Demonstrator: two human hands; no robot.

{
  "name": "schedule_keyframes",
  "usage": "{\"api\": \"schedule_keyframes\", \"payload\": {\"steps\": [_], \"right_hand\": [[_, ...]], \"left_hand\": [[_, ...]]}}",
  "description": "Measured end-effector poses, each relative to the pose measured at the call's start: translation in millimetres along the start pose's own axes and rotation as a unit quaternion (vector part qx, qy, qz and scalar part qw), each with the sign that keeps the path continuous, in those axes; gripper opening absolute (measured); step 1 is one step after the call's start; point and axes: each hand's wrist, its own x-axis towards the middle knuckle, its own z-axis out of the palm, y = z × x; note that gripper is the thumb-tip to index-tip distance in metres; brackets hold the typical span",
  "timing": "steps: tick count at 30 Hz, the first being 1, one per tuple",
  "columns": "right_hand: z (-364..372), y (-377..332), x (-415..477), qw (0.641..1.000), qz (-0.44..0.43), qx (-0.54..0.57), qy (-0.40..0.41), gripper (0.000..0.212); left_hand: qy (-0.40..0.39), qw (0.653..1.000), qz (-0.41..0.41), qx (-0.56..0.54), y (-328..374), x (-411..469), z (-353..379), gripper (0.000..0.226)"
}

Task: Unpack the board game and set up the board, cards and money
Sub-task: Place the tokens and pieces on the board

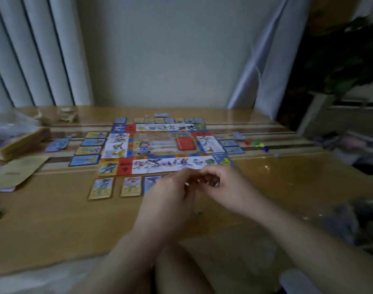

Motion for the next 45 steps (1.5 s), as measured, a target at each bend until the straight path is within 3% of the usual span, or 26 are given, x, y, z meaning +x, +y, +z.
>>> {"api": "schedule_keyframes", "payload": {"steps": [5,12,18,27,30,39,45], "right_hand": [[-32,60,-44,0.994,0.076,-0.041,0.063,0.019],[-92,138,-52,0.964,0.211,-0.121,0.109,0.028],[-125,162,-35,0.941,0.293,-0.172,0.002,0.041],[-135,157,-3,0.923,0.346,-0.137,-0.095,0.032],[-139,157,3,0.914,0.371,-0.107,-0.123,0.015],[-142,156,10,0.911,0.367,-0.098,-0.158,0.01],[-142,163,5,0.932,0.315,-0.099,-0.148,0.013]], "left_hand": [[-0.11,0.991,0.065,0.043,45,20,64,0.028],[-0.192,0.96,0.132,0.157,87,53,115,0.033],[-0.182,0.951,0.147,0.201,83,61,125,0.029],[-0.177,0.962,0.129,0.161,79,63,123,0.028],[-0.18,0.961,0.13,0.165,82,62,121,0.029],[-0.267,0.923,0.115,0.253,102,105,136,0.033],[-0.286,0.951,0.037,0.115,102,122,152,0.036]]}}
